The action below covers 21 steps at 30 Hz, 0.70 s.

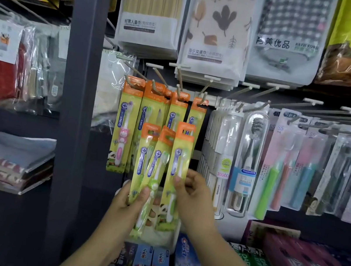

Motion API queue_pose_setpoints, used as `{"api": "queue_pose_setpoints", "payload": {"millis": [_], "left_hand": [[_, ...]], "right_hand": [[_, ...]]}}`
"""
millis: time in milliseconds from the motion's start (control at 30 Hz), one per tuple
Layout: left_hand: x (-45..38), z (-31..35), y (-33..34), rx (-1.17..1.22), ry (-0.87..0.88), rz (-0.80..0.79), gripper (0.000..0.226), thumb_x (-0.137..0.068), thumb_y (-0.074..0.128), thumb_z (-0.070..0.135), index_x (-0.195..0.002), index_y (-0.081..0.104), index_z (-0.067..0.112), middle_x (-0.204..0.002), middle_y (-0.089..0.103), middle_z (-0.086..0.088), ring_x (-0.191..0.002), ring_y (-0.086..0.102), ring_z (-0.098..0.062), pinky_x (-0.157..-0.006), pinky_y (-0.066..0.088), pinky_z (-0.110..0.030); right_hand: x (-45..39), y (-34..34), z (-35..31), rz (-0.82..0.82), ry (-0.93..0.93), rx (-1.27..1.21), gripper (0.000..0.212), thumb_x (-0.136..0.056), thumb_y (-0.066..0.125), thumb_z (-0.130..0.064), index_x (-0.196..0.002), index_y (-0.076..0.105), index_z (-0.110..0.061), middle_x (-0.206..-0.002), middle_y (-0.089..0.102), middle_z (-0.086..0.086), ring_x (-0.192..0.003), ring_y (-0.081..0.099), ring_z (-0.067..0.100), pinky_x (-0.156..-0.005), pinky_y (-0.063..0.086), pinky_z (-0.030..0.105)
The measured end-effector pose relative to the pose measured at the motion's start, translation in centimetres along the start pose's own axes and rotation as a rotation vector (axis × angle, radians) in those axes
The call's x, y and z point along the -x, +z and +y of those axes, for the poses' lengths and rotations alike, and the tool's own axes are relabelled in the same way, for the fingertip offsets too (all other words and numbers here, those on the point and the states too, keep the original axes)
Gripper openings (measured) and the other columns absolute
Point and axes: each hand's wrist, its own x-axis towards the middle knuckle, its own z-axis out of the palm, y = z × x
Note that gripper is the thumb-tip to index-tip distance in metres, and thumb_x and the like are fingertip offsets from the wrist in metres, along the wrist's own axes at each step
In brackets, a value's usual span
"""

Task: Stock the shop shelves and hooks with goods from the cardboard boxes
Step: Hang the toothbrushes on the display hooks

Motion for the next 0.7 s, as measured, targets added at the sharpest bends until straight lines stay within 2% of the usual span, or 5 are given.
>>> {"api": "queue_pose_setpoints", "payload": {"millis": [67, 167, 400, 567, 700], "left_hand": [[-0.1, 0.2, 0.3, 0.001, 0.016, 0.014, 0.015, -0.086, 0.059, 0.044, -0.099, 0.066, 0.041, -0.102, 0.071, -0.007, -0.076, 0.07, -0.021, -0.064, 0.055, -0.034], [-0.2, 0.7, 0.9, 0.0, 0.04, 0.022, 0.016, -0.091, 0.057, 0.031, -0.106, 0.063, 0.03, -0.092, 0.069, -0.011, -0.066, 0.064, -0.022, -0.057, 0.053, -0.032], [-0.3, 1.4, 1.1, -0.002, 0.062, 0.0, 0.015, -0.093, 0.056, 0.028, -0.106, 0.063, 0.027, -0.086, 0.073, -0.009, -0.065, 0.063, -0.02, -0.059, 0.054, -0.032], [-0.6, 1.5, 0.6, -0.006, 0.07, 0.009, 0.016, -0.092, 0.056, 0.026, -0.107, 0.063, 0.028, -0.087, 0.073, -0.008, -0.07, 0.064, -0.025, -0.065, 0.055, -0.037], [-0.7, 1.8, 0.0, 0.01, 0.068, 0.017, 0.017, -0.092, 0.057, 0.025, -0.107, 0.063, 0.025, -0.086, 0.074, -0.009, -0.068, 0.064, -0.023, -0.061, 0.056, -0.034]], "right_hand": [[-1.5, -0.5, -1.0, 0.06, -0.019, 0.053, 0.016, -0.095, 0.056, -0.029, -0.108, 0.059, -0.021, -0.088, 0.065, 0.003, -0.07, 0.061, 0.009, -0.063, 0.052, 0.024], [-3.9, -0.9, -2.4, 0.095, -0.032, 0.123, 0.014, -0.096, 0.055, -0.024, -0.108, 0.06, -0.018, -0.076, 0.06, -0.008, -0.058, 0.053, 0.001, -0.044, 0.039, 0.009], [-7.9, 0.6, -4.4, 0.179, -0.025, 0.196, 0.018, -0.098, 0.05, -0.019, -0.112, 0.054, -0.009, -0.1, 0.066, 0.009, -0.078, 0.058, 0.02, -0.07, 0.049, 0.031], [-9.1, 0.7, -5.0, 0.21, 0.105, 0.101, 0.028, -0.1, 0.046, -0.021, -0.124, 0.046, -0.005, -0.112, 0.06, 0.007, -0.104, 0.058, 0.027, -0.084, 0.045, 0.03], [-9.8, 0.9, -4.4, 0.204, 0.18, 0.031, 0.029, -0.1, 0.045, -0.022, -0.127, 0.045, -0.009, -0.114, 0.06, 0.011, -0.101, 0.059, 0.027, -0.083, 0.043, 0.03]]}}
